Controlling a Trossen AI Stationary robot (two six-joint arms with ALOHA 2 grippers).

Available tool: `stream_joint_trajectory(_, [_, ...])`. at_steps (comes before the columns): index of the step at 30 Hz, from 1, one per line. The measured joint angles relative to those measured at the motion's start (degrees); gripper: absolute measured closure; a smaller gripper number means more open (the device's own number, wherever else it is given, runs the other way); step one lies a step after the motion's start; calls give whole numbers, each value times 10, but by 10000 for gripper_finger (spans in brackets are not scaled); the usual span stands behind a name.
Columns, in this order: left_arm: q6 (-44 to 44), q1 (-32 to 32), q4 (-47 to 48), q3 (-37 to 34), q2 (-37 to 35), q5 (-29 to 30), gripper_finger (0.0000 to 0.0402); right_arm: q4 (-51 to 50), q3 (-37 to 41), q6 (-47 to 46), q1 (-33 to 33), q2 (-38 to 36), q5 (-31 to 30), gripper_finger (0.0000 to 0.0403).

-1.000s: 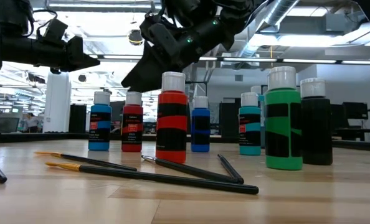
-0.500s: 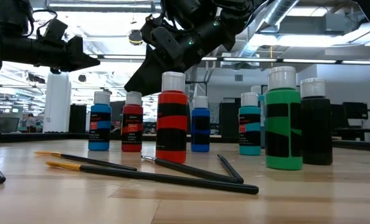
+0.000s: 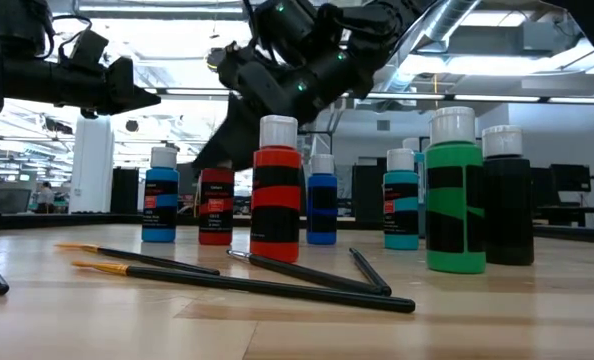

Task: Pick & Place Paint Supplies
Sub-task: Put the small red paint bottle into the blue bin

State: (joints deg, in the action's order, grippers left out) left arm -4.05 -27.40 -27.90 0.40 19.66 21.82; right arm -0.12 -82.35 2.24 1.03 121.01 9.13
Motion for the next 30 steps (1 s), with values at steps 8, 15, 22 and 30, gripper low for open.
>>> stream_joint_trajectory(8, [0,0,-1,0,0,0,394,-5,0,-2,-5,-3,0,150])
stream_joint_trajectory(15, [0,0,-2,0,0,0,394,-10,0,-3,-5,-3,0,187])
stream_joint_trajectory(22, [0,0,-2,0,0,0,394,-11,0,-3,-4,-3,0,243])
stream_joint_trajectory(30, [0,0,-3,0,0,0,394,-8,0,-3,-1,-4,0,295])
